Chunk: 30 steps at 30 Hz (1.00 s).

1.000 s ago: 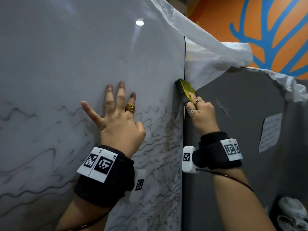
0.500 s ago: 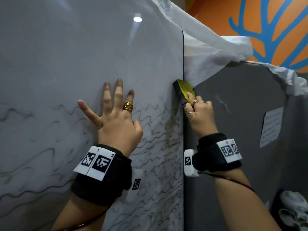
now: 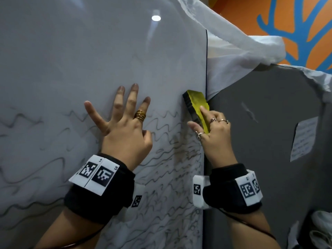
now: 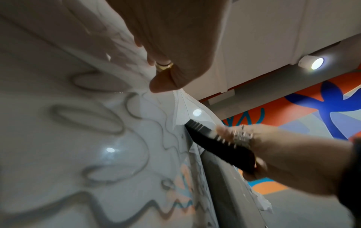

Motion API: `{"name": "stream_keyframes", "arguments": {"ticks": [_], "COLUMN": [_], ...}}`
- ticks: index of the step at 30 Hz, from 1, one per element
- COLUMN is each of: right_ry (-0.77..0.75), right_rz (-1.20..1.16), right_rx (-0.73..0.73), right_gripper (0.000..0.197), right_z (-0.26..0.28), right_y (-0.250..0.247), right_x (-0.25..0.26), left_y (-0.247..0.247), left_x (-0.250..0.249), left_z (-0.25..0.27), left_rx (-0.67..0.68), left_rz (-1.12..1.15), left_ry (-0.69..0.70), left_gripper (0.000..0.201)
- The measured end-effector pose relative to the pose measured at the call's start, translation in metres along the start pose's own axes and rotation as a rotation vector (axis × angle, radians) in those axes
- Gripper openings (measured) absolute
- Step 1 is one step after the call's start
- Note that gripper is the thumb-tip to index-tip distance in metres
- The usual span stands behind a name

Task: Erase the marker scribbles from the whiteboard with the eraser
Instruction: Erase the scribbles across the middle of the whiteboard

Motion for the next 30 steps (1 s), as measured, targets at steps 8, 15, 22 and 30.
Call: {"name": "stream_keyframes", "arguments": {"ticks": [8,15,22,30], "right_ry": [0.23,-0.108,0.061,0.016], "right_rz": [-0.146,-0.198,-0.238,-0.24], "right_rx": [0.064,0.104,-0.019,0.003], "right_gripper": [0.064,0.061,0.062,0.056], "right_z": [0.035,0.045,0.014,0.05], "right_y": [0.026,0.043,0.022,0.033], "right_x": [-0.041,0.002,-0.048,-0.053], "left_y": [0.002,0.008,0.011,0.014], "left_x": [-0.005,-0.004,-0.009,-0.014], "left_z": [0.002,0.002,0.002,0.001], "left_rx": [0.009,-0.008,-0.03,0.016], "left_rz": [0.031,0.058,0.076,0.094], "left_ry": [-0.017,-0.041,-0.046,-0.095], "left_gripper": [0.072,0.074,0.074,0.076]}}
Point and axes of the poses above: each hand's wrist, its own z-axis away from the middle knuckle, its own y-axis out of the palm, x = y × z, the point moved 4 cm from there along -z, towards the middle knuckle, and after that the axes turned 3 degrees about -y, right-handed, at the moved point
